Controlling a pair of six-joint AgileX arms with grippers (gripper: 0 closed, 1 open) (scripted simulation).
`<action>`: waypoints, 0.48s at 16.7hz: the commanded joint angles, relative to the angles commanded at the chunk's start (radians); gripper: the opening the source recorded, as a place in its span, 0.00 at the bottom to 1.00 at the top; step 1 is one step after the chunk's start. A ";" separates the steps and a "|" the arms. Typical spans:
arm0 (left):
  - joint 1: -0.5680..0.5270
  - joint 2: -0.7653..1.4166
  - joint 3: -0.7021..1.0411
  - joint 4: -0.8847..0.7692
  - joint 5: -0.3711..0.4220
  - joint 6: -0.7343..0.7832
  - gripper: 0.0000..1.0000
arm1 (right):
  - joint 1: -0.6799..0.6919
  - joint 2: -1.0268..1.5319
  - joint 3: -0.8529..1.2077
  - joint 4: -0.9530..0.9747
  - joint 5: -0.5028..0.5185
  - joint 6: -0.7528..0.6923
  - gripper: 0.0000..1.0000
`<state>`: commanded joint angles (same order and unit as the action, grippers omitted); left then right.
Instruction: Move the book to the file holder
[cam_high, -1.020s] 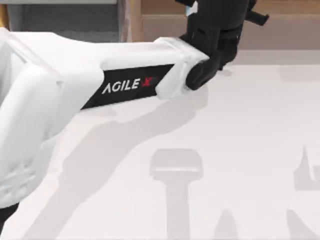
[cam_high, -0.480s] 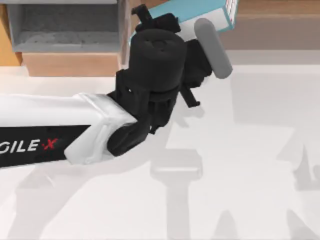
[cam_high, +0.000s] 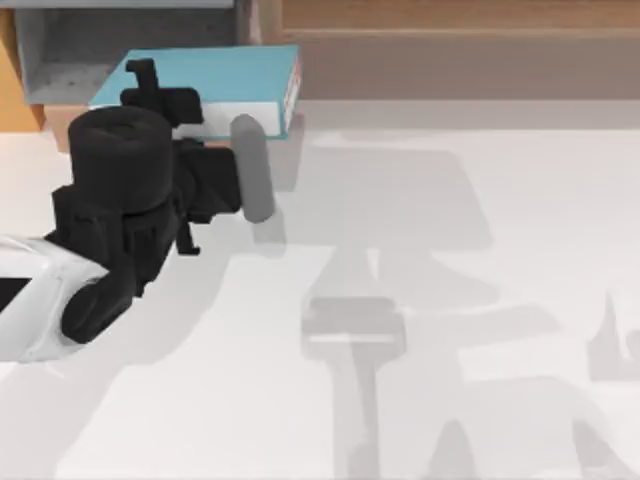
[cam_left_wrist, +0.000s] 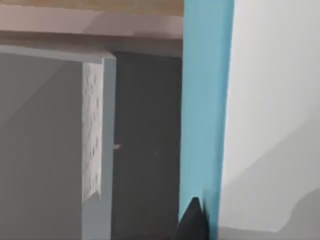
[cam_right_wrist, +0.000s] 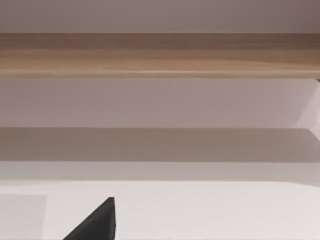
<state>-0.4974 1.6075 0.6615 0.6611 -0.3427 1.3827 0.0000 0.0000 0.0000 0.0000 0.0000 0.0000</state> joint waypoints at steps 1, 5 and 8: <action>0.049 0.012 -0.004 0.019 0.024 0.034 0.00 | 0.000 0.000 0.000 0.000 0.000 0.000 1.00; 0.205 0.095 0.035 0.085 0.118 0.123 0.00 | 0.000 0.000 0.000 0.000 0.000 0.000 1.00; 0.261 0.157 0.070 0.108 0.164 0.146 0.00 | 0.000 0.000 0.000 0.000 0.000 0.000 1.00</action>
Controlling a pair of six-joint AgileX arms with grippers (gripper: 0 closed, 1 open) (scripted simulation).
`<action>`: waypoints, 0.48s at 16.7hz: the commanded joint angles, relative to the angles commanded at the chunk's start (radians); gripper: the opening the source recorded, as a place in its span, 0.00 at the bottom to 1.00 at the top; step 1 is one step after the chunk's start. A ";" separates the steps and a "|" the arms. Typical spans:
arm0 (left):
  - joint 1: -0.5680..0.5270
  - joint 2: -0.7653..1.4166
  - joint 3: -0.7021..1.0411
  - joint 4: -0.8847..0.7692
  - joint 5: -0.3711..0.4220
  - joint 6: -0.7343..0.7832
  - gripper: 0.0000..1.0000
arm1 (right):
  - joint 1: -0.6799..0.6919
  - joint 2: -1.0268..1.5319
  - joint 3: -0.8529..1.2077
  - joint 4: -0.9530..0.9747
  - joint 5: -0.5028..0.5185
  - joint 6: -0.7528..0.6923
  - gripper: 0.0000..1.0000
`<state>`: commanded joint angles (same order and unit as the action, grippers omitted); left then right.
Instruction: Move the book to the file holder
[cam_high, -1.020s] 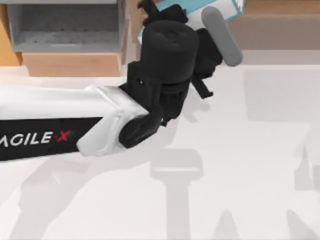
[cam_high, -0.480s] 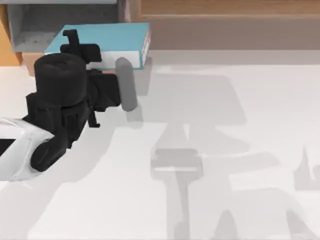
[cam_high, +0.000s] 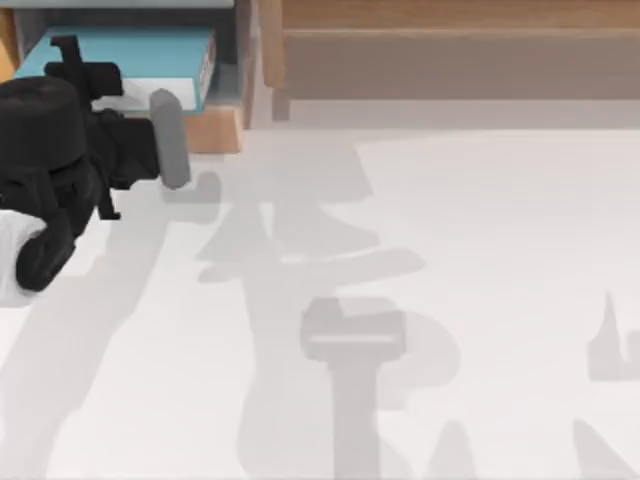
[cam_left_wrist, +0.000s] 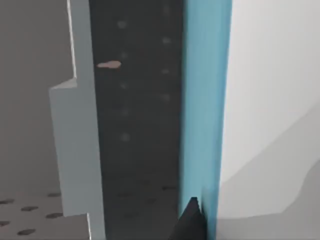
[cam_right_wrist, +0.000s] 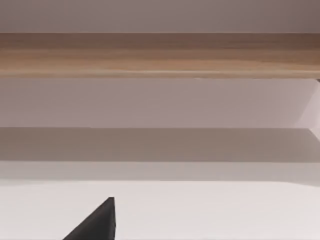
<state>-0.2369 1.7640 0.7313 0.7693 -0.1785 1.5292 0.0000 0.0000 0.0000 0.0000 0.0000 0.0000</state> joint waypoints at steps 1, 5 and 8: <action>0.006 0.009 0.005 0.002 0.006 0.002 0.00 | 0.000 0.000 0.000 0.000 0.000 0.000 1.00; 0.006 0.009 0.005 0.002 0.006 0.002 0.00 | 0.000 0.000 0.000 0.000 0.000 0.000 1.00; 0.005 0.023 0.018 0.000 0.007 0.005 0.00 | 0.000 0.000 0.000 0.000 0.000 0.000 1.00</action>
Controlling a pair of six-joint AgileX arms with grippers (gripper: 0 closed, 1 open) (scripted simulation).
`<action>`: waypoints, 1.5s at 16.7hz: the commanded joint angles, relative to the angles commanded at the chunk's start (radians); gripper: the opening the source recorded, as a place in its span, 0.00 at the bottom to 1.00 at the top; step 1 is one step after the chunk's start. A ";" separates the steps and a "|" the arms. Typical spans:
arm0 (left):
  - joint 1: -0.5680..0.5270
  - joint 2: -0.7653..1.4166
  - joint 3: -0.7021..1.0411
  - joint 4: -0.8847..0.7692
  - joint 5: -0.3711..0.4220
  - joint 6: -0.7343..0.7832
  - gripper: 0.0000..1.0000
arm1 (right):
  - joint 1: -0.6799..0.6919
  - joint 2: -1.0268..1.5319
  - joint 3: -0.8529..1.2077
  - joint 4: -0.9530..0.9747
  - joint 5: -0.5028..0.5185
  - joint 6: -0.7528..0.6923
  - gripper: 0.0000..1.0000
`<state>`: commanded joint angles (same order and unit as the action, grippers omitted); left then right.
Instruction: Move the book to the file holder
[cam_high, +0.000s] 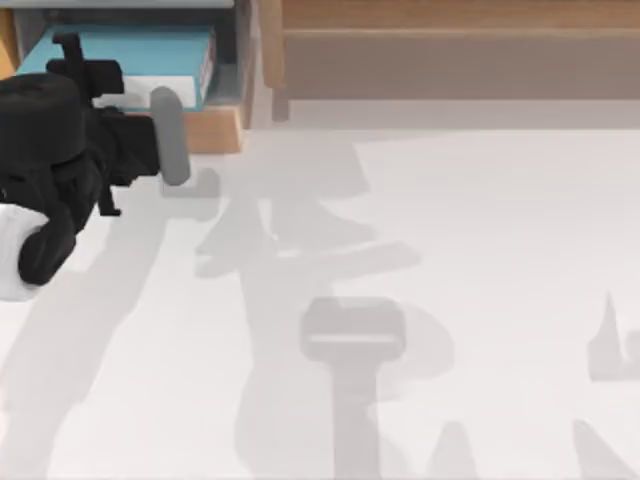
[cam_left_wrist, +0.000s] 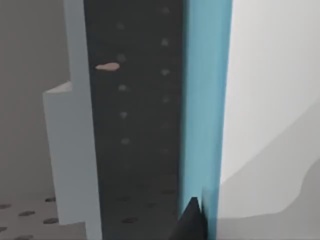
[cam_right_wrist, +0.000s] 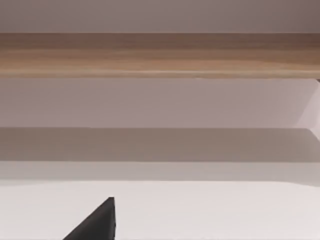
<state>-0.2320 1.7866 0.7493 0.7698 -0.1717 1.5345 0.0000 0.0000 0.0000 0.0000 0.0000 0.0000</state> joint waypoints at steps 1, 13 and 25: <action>0.002 0.017 0.019 -0.001 0.002 0.000 0.00 | 0.000 0.000 0.000 0.000 0.000 0.000 1.00; 0.017 0.091 0.104 -0.010 0.016 0.001 0.23 | 0.000 0.000 0.000 0.000 0.000 0.000 1.00; 0.017 0.091 0.104 -0.010 0.016 0.001 1.00 | 0.000 0.000 0.000 0.000 0.000 0.000 1.00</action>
